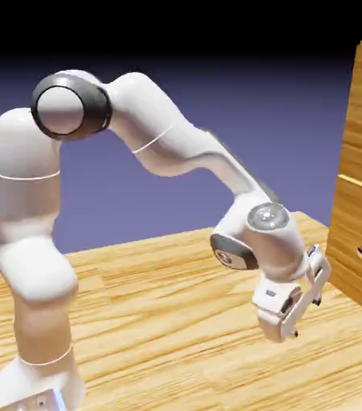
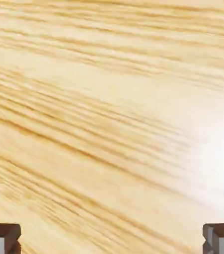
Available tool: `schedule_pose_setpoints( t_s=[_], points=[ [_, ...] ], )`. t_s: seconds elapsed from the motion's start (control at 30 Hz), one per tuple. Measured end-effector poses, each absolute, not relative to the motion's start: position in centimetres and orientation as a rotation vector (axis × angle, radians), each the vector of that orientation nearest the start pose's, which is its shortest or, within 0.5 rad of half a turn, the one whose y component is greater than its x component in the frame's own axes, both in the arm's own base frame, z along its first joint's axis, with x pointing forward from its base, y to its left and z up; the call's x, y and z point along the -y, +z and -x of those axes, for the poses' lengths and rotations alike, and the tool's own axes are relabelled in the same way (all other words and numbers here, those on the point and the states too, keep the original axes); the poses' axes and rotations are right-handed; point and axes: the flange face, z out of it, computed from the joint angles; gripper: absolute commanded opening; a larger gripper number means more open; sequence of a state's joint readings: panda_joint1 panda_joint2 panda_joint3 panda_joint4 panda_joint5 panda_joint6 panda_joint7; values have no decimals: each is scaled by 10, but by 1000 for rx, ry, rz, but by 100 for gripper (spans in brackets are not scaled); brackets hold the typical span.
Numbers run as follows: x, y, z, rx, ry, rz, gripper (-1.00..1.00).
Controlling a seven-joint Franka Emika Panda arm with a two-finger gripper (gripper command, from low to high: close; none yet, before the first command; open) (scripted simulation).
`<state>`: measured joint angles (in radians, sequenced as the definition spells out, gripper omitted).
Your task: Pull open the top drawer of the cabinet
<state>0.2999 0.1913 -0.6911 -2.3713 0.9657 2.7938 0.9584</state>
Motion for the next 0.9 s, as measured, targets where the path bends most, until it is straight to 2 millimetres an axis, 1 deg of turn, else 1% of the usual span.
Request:
schedule_pose_setpoints(
  t_s=[0.13,0.23,0.33,0.43,0.57,0.67,0.73,0.8,0.9],
  points=[
    [274,270,-461,-2552,-282,977,0],
    [301,268,-460,-2602,-329,783,0],
    [326,274,-462,-2614,-396,606,0],
    [346,288,-467,-2590,-477,454,0],
    [364,317,-482,-2505,-592,299,0],
    [369,346,-498,-2408,-671,225,0],
    [367,368,-512,-2332,-717,196,0],
    [360,391,-528,-2248,-754,184,0],
    [340,428,-556,-2114,-791,195,0]
  ],
)
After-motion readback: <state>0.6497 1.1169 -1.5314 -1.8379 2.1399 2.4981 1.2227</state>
